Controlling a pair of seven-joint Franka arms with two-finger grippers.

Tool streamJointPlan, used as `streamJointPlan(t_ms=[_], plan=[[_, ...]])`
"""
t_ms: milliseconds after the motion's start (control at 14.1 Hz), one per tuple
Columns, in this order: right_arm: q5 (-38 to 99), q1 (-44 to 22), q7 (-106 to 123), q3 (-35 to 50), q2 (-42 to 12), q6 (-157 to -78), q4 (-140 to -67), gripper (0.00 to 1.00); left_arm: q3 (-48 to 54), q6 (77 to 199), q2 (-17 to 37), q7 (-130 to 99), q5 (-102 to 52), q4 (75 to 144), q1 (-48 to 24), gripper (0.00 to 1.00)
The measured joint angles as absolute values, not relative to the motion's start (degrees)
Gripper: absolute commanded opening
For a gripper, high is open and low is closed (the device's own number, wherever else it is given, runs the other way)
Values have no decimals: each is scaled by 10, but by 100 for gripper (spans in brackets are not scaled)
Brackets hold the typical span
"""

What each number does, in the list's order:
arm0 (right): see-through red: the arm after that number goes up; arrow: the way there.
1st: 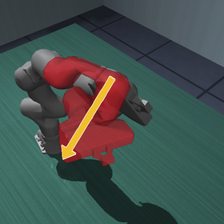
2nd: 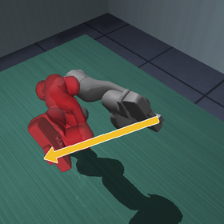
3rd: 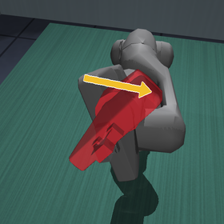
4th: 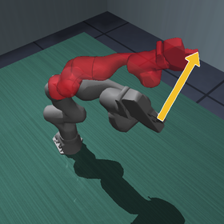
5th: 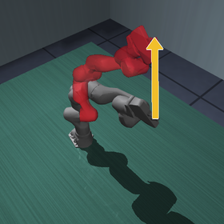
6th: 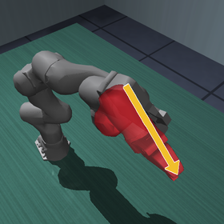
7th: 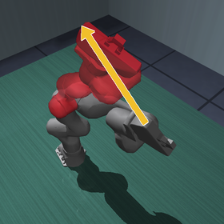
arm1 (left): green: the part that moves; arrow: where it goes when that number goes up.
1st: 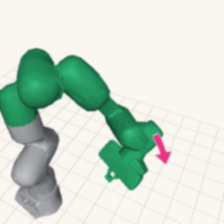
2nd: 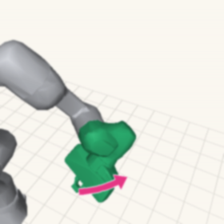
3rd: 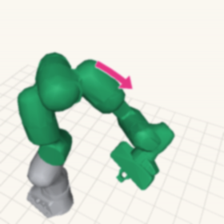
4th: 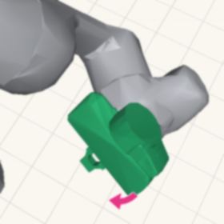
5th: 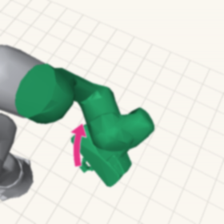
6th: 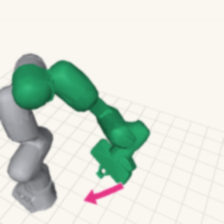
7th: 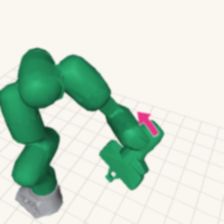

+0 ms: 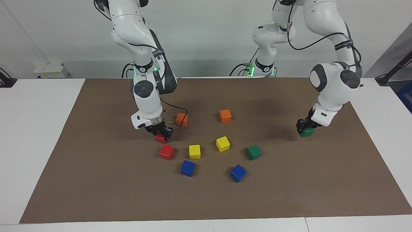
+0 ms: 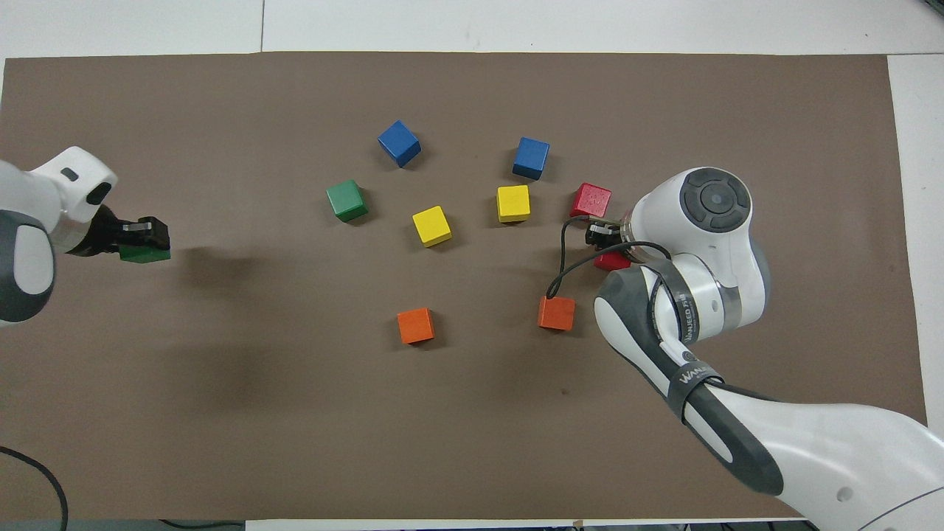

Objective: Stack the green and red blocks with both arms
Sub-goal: 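Carry green outward with the left gripper while the right gripper carries red, then set green down with the left gripper while the right gripper lowers red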

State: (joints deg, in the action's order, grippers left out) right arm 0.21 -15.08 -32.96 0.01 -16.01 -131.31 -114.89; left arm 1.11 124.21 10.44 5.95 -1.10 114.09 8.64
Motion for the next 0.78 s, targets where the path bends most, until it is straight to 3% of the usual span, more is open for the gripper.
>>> streamJointPlan(t_ms=[283, 496, 779], plan=[[1, -50, -90, -4, -146, -1239, -1053, 0, 12, 1288, 122, 178, -11, 1161, 158, 0], [2, 17, 27, -6, -153, -1256, -1049, 0, 15, 1322, 149, 192, -11, 1162, 162, 0], [2, 41, 77, -6, -180, -1290, -1066, 0, 22, 1345, 162, 194, -11, 1167, 161, 0]])
